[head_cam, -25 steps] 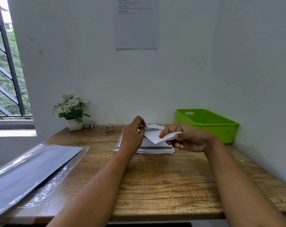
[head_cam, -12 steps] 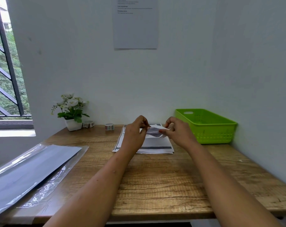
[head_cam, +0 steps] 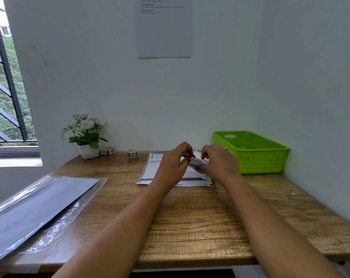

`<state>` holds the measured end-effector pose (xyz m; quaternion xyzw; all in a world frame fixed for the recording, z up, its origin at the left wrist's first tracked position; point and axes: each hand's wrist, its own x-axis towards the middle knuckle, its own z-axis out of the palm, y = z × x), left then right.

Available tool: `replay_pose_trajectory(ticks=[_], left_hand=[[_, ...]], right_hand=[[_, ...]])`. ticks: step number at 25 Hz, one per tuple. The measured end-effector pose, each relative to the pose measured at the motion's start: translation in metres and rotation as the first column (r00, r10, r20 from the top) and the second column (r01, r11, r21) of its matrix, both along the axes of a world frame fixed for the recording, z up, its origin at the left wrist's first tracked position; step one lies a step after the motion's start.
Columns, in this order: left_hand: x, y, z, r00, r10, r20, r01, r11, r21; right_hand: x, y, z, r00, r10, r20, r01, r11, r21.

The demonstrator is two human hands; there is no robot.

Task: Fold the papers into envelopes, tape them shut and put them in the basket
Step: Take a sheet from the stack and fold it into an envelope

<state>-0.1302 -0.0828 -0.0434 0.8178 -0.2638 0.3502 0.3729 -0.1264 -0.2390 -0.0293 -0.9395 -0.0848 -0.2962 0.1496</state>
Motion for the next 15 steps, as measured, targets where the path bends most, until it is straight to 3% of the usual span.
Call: replay_pose_trajectory(ticks=[3, 7, 9, 12, 15], left_hand=[[0.001, -0.001, -0.001, 1.0, -0.014, 0.003, 0.014, 1.0, 0.022], [0.004, 0.002, -0.002, 1.0, -0.014, -0.005, 0.014, 1.0, -0.005], [0.004, 0.003, -0.003, 0.999, -0.01, -0.035, 0.009, 1.0, -0.017], [0.005, 0.009, -0.004, 0.992, 0.029, -0.12, -0.031, 0.999, -0.015], [0.008, 0.019, -0.006, 0.97, 0.052, -0.237, -0.073, 0.994, -0.078]], right_hand=[[0.002, 0.004, -0.003, 0.996, -0.079, 0.052, 0.082, 0.995, -0.054], [0.001, 0.005, -0.004, 0.992, -0.116, 0.04, 0.117, 0.993, -0.006], [0.001, 0.003, -0.002, 0.998, -0.046, -0.048, 0.05, 0.997, 0.066], [0.001, -0.001, 0.002, 0.942, 0.236, -0.24, -0.179, 0.955, 0.236], [-0.005, -0.001, 0.004, 0.847, 0.327, -0.418, -0.275, 0.944, 0.181]])
